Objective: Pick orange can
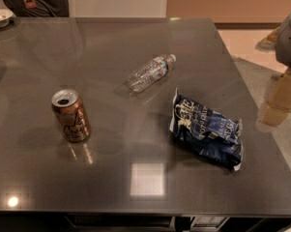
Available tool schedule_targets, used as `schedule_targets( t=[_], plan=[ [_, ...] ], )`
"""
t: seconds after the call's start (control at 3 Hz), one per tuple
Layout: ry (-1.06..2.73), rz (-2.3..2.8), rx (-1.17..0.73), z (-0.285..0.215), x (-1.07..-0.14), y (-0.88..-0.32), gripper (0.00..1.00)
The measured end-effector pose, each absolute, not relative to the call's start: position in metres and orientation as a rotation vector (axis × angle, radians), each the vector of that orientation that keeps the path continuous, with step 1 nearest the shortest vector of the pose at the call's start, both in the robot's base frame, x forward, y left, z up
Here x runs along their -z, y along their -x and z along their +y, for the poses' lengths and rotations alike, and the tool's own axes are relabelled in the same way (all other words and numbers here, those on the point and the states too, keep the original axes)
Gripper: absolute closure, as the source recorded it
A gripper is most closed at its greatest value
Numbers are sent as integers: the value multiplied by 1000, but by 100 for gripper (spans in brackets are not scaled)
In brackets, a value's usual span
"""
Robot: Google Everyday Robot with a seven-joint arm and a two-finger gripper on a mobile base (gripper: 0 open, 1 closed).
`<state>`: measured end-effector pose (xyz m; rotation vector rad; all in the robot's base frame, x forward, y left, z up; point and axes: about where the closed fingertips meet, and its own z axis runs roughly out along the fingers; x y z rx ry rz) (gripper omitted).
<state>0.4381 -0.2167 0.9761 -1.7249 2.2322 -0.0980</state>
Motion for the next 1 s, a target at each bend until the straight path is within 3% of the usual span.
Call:
schedule_targets(
  t=[0.67,1.0],
  plan=[
    [1735,2215,70,-210,-978,-440,0],
    [1769,2153,-19,-180,-975,-450,0]
  ],
)
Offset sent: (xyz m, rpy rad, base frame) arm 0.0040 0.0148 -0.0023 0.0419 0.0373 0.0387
